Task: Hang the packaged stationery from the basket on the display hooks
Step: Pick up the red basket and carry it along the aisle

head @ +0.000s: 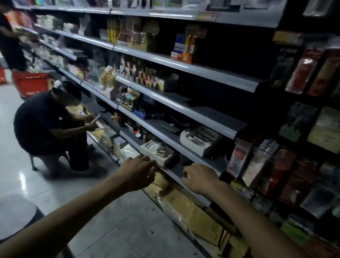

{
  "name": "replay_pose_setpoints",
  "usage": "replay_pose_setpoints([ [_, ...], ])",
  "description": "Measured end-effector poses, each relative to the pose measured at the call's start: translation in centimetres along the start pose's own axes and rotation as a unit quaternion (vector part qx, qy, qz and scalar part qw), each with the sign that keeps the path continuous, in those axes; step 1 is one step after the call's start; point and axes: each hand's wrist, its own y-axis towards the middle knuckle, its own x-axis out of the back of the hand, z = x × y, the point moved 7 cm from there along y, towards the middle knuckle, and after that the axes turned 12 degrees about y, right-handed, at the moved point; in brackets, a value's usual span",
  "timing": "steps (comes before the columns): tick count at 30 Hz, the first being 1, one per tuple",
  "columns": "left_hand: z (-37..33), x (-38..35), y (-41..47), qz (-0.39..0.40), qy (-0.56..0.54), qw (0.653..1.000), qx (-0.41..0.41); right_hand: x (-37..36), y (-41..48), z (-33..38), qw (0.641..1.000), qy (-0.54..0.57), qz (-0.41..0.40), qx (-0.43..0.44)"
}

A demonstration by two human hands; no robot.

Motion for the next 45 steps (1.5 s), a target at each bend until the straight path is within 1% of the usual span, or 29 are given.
replay_pose_setpoints([
  [6, 7.8, -3.0, -0.9, 0.021, -0.003, 0.994, 0.108, -0.7, 7.2, 3.7, 0.997, 0.065, -0.021, 0.026],
  [9, 10.4, -4.1, -1.2, 0.033, 0.009, 0.989, 0.144, -1.9, 11.3, 5.5, 0.995, 0.087, -0.011, 0.049],
  [15, 15.1, -7.0, -0.3, 0.059, 0.02, 0.978, 0.201, -4.6, 19.3, 9.0, 0.988, 0.073, 0.008, 0.133],
  [19, 18.0, -8.4, 1.2, 0.081, 0.02, 0.967, 0.239, -5.4, 23.7, 10.1, 0.977, 0.099, 0.014, 0.186],
  [23, 20.6, -10.0, 2.2, 0.118, 0.021, 0.952, 0.281, -6.3, 27.9, 11.1, 0.967, 0.095, 0.058, 0.228],
  [25, 21.7, -10.9, 1.9, 0.137, 0.023, 0.947, 0.289, -6.8, 29.4, 12.2, 0.963, 0.086, 0.075, 0.246],
  [26, 22.6, -11.8, 1.7, 0.147, 0.008, 0.941, 0.304, -7.4, 30.7, 13.0, 0.958, 0.079, 0.088, 0.262],
  [29, 25.2, -13.5, 0.8, 0.168, -0.049, 0.924, 0.339, -9.2, 33.4, 15.8, 0.943, 0.052, 0.123, 0.305],
  [32, 28.3, -14.8, -0.1, 0.173, -0.056, 0.916, 0.358, -11.2, 36.1, 19.0, 0.925, 0.039, 0.158, 0.343],
  [35, 32.0, -16.6, -1.2, 0.186, -0.063, 0.906, 0.375, -13.3, 39.8, 22.7, 0.913, 0.039, 0.199, 0.353],
  [41, 42.0, -20.4, -2.6, 0.195, -0.078, 0.9, 0.382, -16.6, 47.1, 32.5, 0.885, 0.001, 0.211, 0.415],
  [45, 49.2, -21.4, -3.7, 0.192, -0.119, 0.893, 0.388, -17.3, 51.9, 38.9, 0.877, 0.0, 0.241, 0.415],
])
